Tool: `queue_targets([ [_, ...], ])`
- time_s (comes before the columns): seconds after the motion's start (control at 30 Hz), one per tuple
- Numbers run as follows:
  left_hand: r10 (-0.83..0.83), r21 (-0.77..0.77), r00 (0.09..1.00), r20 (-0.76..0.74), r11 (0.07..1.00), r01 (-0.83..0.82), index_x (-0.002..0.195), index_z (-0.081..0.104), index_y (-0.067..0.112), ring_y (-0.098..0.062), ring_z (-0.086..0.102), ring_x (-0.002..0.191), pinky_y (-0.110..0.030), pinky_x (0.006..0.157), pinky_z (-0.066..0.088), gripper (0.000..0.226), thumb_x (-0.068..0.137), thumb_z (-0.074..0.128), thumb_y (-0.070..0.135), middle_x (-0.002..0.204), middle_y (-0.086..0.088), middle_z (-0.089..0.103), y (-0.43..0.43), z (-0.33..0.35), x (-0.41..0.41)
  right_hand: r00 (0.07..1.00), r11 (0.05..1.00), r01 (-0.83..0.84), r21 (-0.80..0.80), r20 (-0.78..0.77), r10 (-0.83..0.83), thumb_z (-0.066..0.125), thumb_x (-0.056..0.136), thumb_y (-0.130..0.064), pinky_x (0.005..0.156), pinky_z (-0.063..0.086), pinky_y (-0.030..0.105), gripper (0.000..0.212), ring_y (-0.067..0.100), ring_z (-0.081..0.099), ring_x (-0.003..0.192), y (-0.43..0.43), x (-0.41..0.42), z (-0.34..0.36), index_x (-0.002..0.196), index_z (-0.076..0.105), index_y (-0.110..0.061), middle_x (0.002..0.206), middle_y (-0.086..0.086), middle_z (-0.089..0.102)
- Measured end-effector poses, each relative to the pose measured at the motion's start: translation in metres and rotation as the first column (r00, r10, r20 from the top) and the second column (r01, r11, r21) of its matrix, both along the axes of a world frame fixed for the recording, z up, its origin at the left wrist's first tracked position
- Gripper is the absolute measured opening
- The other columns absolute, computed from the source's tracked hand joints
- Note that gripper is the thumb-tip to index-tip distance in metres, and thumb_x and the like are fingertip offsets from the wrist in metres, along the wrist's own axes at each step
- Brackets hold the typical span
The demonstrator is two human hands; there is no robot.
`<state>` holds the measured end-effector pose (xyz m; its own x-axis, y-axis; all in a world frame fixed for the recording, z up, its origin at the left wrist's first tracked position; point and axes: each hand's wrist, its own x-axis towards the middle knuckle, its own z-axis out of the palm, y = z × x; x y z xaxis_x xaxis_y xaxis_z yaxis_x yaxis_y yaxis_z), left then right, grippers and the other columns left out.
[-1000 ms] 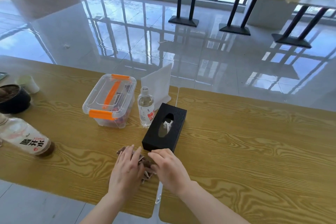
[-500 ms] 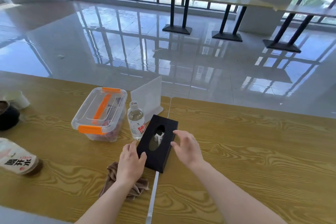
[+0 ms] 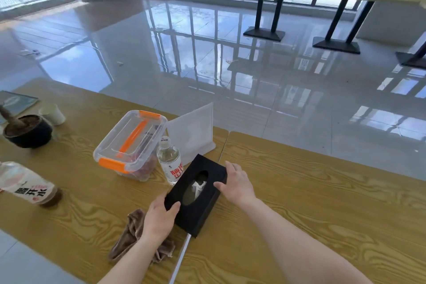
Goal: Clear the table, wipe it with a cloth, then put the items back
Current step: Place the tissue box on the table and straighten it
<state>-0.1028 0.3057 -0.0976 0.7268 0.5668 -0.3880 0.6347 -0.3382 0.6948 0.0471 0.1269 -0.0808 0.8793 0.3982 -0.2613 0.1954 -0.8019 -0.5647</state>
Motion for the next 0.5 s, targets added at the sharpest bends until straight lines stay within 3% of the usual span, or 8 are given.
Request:
queue_targets([
  [0.17,0.063,-0.05,0.998,0.007,0.997,-0.062,0.15,0.041,0.021,-0.024,0.05,0.131,-0.041,0.106,0.044,0.066,0.093,0.066,0.041,0.143,-0.003,0.054,-0.004,0.002,0.003,0.999,0.999,-0.033,0.0,-0.043,0.033,0.064,0.095,-0.04,0.117,0.032,0.041,0.085,0.028,0.026,0.149,0.001,0.013,-0.002,0.16,0.014,-0.018,0.165,0.002,0.021],
  [0.33,0.081,-0.146,0.996,0.021,0.986,-0.077,0.148,0.042,0.033,-0.025,0.051,0.13,-0.046,0.108,0.045,0.081,0.078,0.078,0.053,0.139,0.005,0.055,-0.003,0.0,0.006,0.988,1.0,-0.016,0.011,-0.155,0.017,0.057,0.099,-0.041,0.115,0.036,0.041,0.079,0.028,0.032,0.147,0.009,0.02,-0.003,0.16,0.011,-0.021,0.164,0.005,0.024],
  [0.4,0.112,-0.139,0.994,0.003,0.984,-0.11,0.147,0.043,0.03,-0.027,0.052,0.128,-0.046,0.106,0.045,0.075,0.082,0.077,0.047,0.138,0.002,0.056,-0.003,-0.003,0.011,0.977,0.999,0.031,0.019,-0.211,-0.027,0.057,0.1,-0.039,0.112,0.038,0.041,0.072,0.029,0.038,0.143,0.015,0.021,-0.002,0.159,0.019,-0.02,0.16,0.006,0.032],
  [0.5,0.186,-0.175,0.982,0.018,0.968,-0.18,0.143,0.049,0.024,-0.022,0.057,0.111,-0.044,0.1,0.048,0.066,0.085,0.078,0.035,0.121,0.004,0.061,-0.006,-0.005,0.016,0.962,0.991,0.122,0.049,-0.253,-0.106,0.064,0.096,-0.036,0.101,0.052,0.041,0.057,0.027,0.057,0.122,0.023,0.023,-0.004,0.147,0.043,-0.02,0.141,0.007,0.053],
])
